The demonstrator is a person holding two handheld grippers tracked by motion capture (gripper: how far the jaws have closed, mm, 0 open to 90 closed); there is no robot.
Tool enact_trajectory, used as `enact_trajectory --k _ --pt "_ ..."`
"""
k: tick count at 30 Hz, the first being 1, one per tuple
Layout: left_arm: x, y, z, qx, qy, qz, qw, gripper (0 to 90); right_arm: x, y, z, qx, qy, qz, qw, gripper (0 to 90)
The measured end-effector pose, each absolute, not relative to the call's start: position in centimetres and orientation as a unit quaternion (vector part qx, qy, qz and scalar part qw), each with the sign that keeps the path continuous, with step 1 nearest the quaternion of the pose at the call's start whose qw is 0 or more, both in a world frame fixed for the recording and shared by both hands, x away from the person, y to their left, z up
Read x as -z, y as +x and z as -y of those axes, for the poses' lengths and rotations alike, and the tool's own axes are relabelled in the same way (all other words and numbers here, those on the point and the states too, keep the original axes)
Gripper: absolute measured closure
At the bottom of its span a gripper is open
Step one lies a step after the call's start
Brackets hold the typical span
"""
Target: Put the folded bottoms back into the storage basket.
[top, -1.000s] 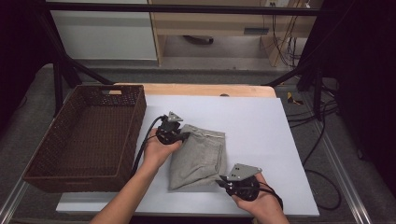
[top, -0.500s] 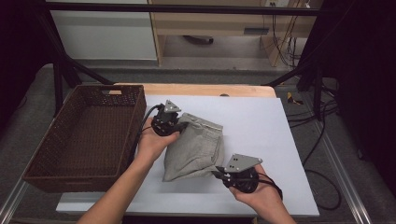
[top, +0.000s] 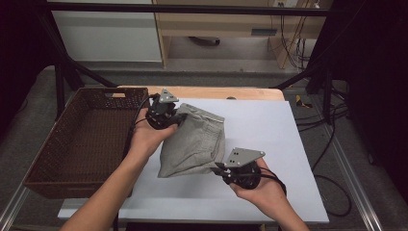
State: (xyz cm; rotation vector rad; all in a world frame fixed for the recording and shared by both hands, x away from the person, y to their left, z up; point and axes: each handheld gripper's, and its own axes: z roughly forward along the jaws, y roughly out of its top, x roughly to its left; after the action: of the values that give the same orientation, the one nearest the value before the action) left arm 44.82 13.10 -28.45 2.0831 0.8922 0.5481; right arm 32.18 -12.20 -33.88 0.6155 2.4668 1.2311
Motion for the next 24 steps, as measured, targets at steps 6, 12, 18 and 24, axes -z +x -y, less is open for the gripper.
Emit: enact_trajectory --k 6,12,18,24 --pt "27.3 44.9 -13.8 -0.228 0.820 -0.351 0.391 73.6 33.1 32.8 11.4 -0.435 0.207 -0.863 0.154 82.6" --pt "26.6 45.0 -14.5 -0.233 0.817 -0.355 0.391 73.7 32.9 33.4 10.7 -0.439 0.201 -0.863 0.150 82.6" --pt "26.0 44.9 -15.4 -0.238 0.813 -0.361 0.389 73.7 32.4 33.9 10.2 -0.447 0.198 -0.860 0.145 82.6" --pt "25.3 44.9 -15.9 -0.242 0.811 -0.363 0.390 73.6 31.9 34.2 9.6 -0.447 0.193 -0.862 0.142 82.6"
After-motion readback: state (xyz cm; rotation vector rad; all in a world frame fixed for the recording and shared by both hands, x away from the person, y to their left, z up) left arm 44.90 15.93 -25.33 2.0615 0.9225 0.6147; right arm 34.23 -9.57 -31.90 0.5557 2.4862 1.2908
